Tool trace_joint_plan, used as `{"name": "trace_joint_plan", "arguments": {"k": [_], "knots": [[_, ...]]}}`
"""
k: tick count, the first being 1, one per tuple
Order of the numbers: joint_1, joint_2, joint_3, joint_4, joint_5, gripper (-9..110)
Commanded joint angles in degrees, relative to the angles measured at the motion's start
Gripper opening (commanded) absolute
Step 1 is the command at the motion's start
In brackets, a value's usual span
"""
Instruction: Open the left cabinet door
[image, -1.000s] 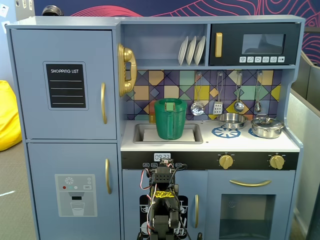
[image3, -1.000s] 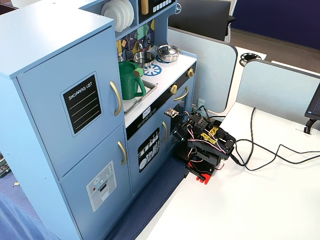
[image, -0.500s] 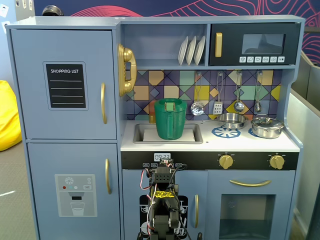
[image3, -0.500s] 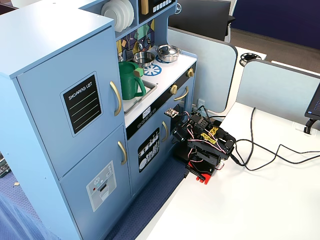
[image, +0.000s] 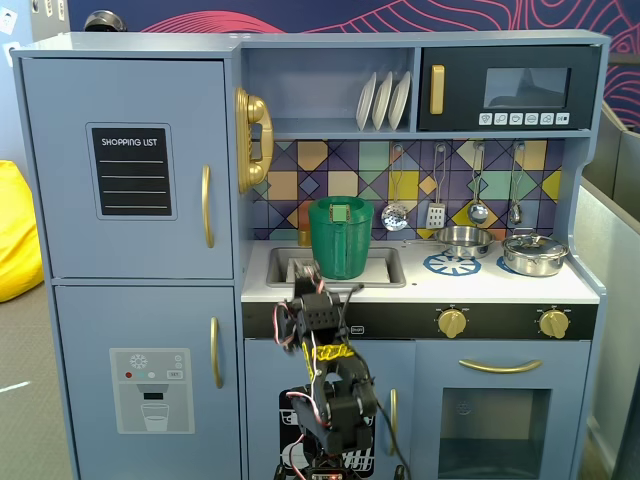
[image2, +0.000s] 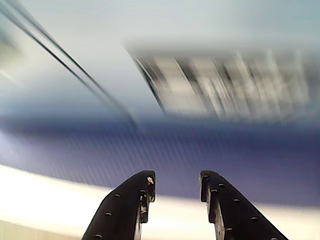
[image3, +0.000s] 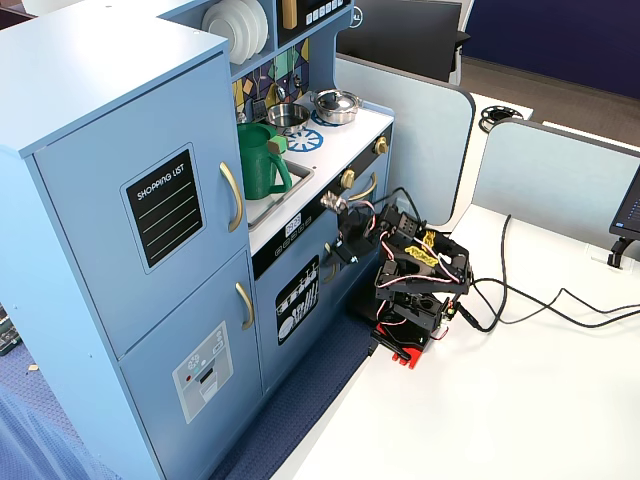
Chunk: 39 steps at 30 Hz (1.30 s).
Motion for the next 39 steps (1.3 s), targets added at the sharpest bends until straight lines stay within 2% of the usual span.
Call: {"name": "trace_joint_plan", "arguments": {"k": [1, 7, 15, 23, 28, 39], "knots": [[-5.63, -4.13, -11.51, -8.88, -2.99, 2], [-11.25, -8.7, -16.08, -25.93, -11.07, 2], [-14.85, -20.3, -28.83, -35.77, -9.32, 3], [-21.8, -22.32, -29.71, -50.71, -13.45, 12], [-24.26, -22.76, -29.79, -53.96, -16.79, 12], [-22.76, -27.25, -31.99, -57.22, -14.68, 16]]}}
